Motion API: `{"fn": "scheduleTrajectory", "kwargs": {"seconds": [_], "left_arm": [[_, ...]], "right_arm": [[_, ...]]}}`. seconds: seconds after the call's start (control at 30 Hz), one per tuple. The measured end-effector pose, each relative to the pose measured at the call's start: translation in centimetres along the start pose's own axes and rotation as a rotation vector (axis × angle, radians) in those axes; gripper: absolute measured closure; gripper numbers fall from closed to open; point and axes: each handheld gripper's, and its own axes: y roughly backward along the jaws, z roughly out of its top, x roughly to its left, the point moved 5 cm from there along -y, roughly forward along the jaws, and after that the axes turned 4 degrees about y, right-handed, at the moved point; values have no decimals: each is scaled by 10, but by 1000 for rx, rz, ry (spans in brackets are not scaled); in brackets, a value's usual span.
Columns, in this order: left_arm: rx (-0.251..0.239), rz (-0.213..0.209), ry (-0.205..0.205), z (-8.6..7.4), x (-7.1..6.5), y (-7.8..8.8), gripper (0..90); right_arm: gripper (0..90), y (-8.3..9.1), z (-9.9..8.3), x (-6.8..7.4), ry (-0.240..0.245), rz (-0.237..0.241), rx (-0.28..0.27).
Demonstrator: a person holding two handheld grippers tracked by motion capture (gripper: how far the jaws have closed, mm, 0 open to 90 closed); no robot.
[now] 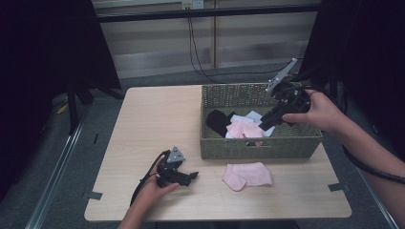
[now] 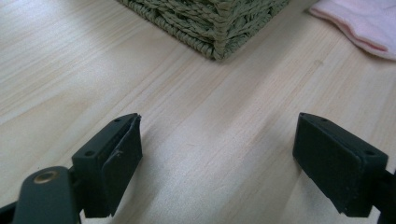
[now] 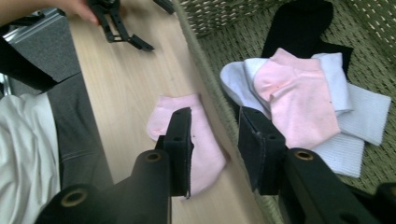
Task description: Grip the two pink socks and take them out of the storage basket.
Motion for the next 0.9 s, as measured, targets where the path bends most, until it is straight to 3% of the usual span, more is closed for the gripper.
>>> {"fn": "scheduleTrajectory", "kwargs": {"seconds": [0.6,0.9], "left_arm": [[-1,0,1,0,0,0,152],[-1,4,-4,0,0,0,152]], "right_arm": [[505,-34,1,-49,-85,-109,7],[500,-67,-2,-63,-114,-102,30]]}}
